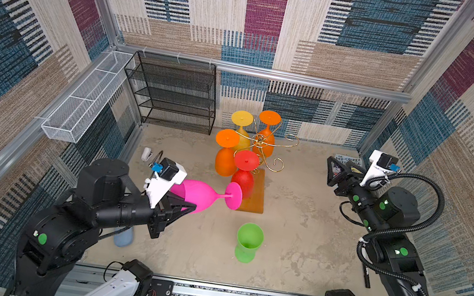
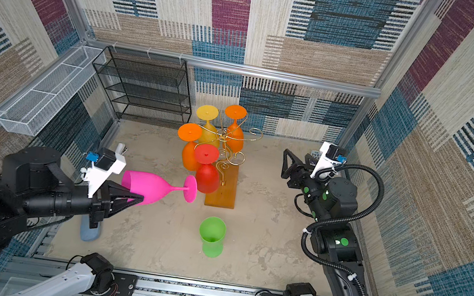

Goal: Take the wine glass off the wine glass rack
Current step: Place the wine glass at the center of the table.

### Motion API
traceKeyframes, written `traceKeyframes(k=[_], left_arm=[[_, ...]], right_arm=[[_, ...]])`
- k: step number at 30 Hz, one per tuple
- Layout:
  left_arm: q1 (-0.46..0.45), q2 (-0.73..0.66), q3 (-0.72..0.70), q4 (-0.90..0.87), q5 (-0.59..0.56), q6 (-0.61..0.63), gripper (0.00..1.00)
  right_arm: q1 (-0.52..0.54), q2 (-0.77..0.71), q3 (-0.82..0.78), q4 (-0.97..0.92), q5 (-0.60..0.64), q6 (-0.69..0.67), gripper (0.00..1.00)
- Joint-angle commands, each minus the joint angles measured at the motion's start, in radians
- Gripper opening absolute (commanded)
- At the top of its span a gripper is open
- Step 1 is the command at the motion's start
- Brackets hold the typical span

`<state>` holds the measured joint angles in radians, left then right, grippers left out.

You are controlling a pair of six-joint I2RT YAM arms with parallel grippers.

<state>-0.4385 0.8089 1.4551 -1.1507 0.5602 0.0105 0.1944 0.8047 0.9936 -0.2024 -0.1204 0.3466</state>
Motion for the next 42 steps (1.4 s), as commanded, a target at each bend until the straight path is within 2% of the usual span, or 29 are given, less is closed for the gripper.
traceKeyframes(k=[1, 7, 9, 12, 14, 22, 33, 42], left_arm=[[0.001, 0.011, -0.046, -0.067, -0.094, 0.026, 0.00], [-0.039, 0.069, -0.115, -0.068, -0.134, 0.020, 0.00], [-0.097, 0.104, -0.139, -0.066, -0.208, 0.001, 0.00], [-0.236, 0.169, -0.163, -0.066, -0.382, -0.040, 0.00], [-0.303, 0.226, -0.170, -0.065, -0.432, -0.061, 0.00], [-0.446, 0.414, -0.165, -0.060, -0.613, -0.118, 0.00], [-0.557, 0.554, -0.147, -0.036, -0.651, -0.162, 0.00], [-0.579, 0.597, -0.157, -0.029, -0.661, -0.172, 0.00]], right_arm=[[0.000, 0.004, -0.006, -0.010, 0.021, -0.008, 0.80], [0.000, 0.015, -0.022, -0.020, 0.022, -0.011, 0.80], [0.000, 0.017, -0.034, -0.016, 0.022, -0.009, 0.80], [0.000, 0.029, -0.046, -0.015, 0.018, -0.005, 0.80], [0.000, 0.039, -0.049, -0.015, 0.012, -0.007, 0.80], [0.000, 0.056, -0.062, -0.014, 0.021, -0.021, 0.79], [0.000, 0.063, -0.078, -0.013, 0.036, -0.028, 0.79], [0.000, 0.079, -0.074, -0.008, 0.032, -0.025, 0.79]])
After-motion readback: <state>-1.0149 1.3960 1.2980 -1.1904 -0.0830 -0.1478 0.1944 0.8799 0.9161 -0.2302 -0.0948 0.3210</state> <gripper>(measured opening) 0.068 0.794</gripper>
